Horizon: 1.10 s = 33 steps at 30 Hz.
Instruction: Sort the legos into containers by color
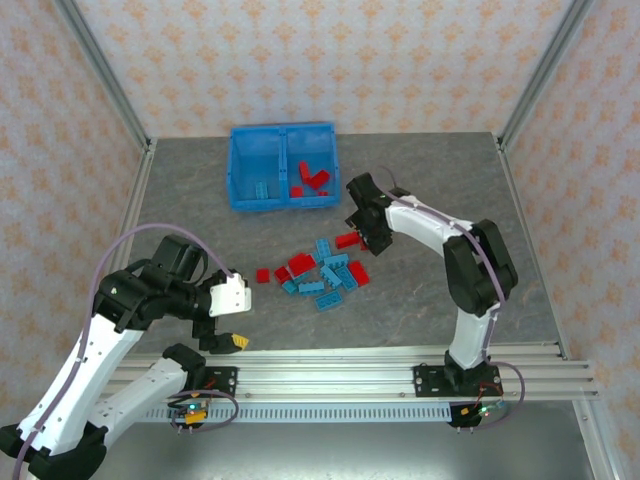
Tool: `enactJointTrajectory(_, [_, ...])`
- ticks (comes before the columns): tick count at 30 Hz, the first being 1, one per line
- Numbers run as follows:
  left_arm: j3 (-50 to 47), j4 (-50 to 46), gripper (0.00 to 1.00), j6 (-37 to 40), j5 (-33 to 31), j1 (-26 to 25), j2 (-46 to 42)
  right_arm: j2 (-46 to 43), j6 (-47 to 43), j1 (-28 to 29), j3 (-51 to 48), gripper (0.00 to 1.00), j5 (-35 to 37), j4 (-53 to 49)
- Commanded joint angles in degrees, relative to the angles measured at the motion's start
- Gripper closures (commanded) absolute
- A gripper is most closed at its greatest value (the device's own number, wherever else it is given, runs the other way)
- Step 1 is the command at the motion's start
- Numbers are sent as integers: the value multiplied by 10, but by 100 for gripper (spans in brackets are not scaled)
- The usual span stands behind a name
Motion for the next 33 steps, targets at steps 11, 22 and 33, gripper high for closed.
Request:
enactJointTrajectory(11, [-10,20,0,-7,5,-4,3,14,155,-13,-62,8,-13,56])
enactJointTrajectory(22, [-14,21,0,-15,-7,-4,0,83,203,-15,-64,39,-43,93])
enactJointTrajectory(33, [-14,37,0,-19,-12,-5,-2,37,137,-15,-55,68,-7,39])
